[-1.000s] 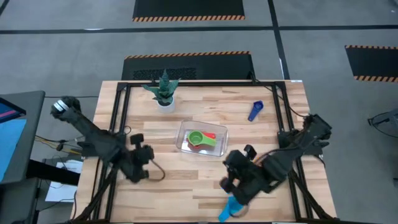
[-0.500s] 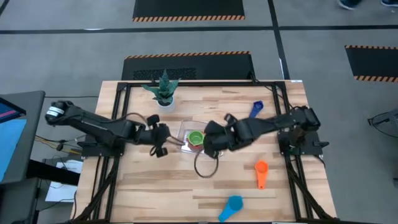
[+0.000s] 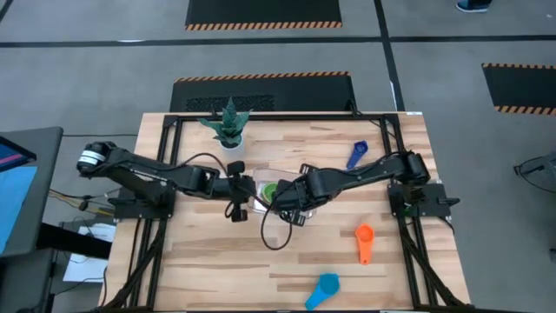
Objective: Nest measuring cups in basket
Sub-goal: Adjust the transparent bin, then stack the light blue measuring cup into the green measuring cup
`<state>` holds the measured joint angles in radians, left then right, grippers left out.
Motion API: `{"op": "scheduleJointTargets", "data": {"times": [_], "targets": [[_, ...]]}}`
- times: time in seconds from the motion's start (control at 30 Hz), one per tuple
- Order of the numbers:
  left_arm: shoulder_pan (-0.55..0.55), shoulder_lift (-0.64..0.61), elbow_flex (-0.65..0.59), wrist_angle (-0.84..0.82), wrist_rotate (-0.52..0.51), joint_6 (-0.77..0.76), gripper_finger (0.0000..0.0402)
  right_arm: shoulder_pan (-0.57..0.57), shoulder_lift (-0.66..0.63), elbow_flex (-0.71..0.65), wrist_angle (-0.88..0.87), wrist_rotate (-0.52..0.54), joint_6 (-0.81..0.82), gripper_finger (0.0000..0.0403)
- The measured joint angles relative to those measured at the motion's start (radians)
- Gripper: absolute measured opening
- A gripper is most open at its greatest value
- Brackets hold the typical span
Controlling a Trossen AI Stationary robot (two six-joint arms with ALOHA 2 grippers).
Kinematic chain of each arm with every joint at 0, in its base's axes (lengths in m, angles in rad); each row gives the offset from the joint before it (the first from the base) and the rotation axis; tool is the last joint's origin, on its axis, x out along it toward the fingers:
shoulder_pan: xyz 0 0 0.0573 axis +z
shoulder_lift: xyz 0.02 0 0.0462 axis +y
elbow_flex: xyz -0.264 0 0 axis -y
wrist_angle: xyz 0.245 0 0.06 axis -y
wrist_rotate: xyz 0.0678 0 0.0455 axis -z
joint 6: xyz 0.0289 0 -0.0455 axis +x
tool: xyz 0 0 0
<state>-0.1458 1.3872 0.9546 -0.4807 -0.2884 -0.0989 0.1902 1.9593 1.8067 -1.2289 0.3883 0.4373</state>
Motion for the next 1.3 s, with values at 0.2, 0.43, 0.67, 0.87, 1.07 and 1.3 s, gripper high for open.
{"op": "scheduleJointTargets", "data": {"times": [0.2,0.43,0.67,0.87,1.07,1.3], "targets": [[-0.012,0.121,0.001,-0.011,0.045,-0.011,0.0,0.014,0.025,0.0,0.027,0.002,0.006,0.0009],[-0.064,0.195,0.066,-0.048,0.074,-0.028,0.0,0.048,0.015,0.0,0.035,0.003,0.025,0.0009],[-0.092,0.201,0.14,-0.093,0.049,-0.046,0.0,0.053,0.013,0.0,0.035,0.007,0.033,0.0011],[-0.107,0.194,0.281,-0.396,-0.045,-0.061,0.0,0.053,-0.028,0.004,-0.045,0.006,0.061,0.0012],[-0.204,0.163,0.463,-0.835,-0.029,-0.251,0.0,0.125,-0.195,0.048,-0.305,0.01,0.248,0.0012],[-0.42,0.104,0.488,-0.974,0.03,-0.528,0.0,0.374,-0.392,0.015,-0.341,0.024,0.553,0.0012]]}}
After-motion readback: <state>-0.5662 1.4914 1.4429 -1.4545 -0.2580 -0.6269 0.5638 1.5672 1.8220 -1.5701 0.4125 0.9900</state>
